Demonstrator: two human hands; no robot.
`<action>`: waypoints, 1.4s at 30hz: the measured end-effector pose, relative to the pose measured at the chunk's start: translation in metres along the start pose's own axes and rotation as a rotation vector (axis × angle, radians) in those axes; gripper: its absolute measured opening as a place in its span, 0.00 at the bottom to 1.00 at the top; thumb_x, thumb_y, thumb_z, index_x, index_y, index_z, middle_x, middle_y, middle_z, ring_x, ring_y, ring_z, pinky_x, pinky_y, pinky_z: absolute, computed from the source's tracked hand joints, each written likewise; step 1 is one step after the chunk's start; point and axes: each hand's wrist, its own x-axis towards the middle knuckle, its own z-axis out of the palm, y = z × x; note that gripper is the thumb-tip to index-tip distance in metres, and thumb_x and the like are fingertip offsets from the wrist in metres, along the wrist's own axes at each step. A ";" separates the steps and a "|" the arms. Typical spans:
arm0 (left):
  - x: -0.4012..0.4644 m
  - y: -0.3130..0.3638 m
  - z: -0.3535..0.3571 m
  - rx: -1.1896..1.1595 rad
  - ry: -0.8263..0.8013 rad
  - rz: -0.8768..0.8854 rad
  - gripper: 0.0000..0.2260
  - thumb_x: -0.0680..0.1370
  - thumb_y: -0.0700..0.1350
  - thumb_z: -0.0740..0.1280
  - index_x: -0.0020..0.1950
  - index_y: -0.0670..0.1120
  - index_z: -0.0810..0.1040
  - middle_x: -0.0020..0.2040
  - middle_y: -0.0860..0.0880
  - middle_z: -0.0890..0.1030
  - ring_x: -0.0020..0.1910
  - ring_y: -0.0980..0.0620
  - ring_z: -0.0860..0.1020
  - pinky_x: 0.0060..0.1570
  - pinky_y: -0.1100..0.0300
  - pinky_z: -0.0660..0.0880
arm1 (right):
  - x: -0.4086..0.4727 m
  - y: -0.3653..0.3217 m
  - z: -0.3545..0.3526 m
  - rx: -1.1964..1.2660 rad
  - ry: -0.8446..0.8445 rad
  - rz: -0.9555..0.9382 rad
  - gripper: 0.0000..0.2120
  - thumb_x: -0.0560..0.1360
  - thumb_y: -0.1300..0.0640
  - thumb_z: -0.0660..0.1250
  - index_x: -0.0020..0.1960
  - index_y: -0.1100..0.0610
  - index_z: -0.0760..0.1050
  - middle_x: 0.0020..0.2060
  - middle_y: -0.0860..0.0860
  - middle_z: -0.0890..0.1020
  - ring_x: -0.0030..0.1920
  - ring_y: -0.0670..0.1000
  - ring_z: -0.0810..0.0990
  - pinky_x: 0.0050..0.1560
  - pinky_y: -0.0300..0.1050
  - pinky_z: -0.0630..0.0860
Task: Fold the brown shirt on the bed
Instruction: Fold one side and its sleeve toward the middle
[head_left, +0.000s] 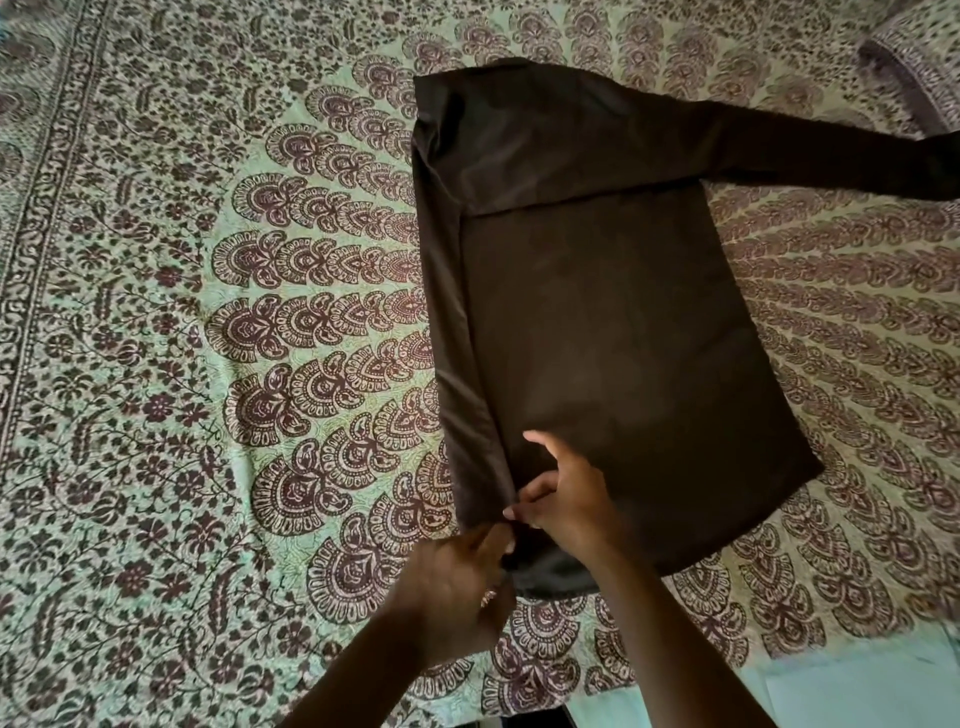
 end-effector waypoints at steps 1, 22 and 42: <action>0.002 -0.001 -0.002 0.010 0.114 -0.041 0.10 0.77 0.48 0.64 0.57 0.52 0.70 0.39 0.54 0.80 0.28 0.53 0.77 0.29 0.57 0.79 | -0.001 0.001 -0.002 -0.041 -0.014 -0.021 0.47 0.62 0.63 0.85 0.75 0.43 0.69 0.35 0.48 0.86 0.39 0.42 0.85 0.55 0.49 0.83; 0.027 -0.031 -0.008 0.028 0.165 -0.337 0.26 0.79 0.62 0.59 0.72 0.49 0.67 0.70 0.50 0.69 0.68 0.47 0.69 0.64 0.46 0.65 | 0.087 -0.058 -0.001 -0.568 0.271 -0.764 0.20 0.72 0.62 0.75 0.63 0.56 0.80 0.63 0.54 0.80 0.62 0.58 0.78 0.56 0.58 0.78; 0.070 -0.062 -0.015 0.244 -0.079 -0.367 0.49 0.74 0.75 0.58 0.83 0.56 0.35 0.82 0.56 0.32 0.82 0.45 0.34 0.74 0.30 0.37 | 0.160 -0.108 -0.032 -0.570 0.316 -0.947 0.18 0.76 0.57 0.71 0.64 0.58 0.79 0.67 0.55 0.78 0.66 0.59 0.77 0.59 0.60 0.78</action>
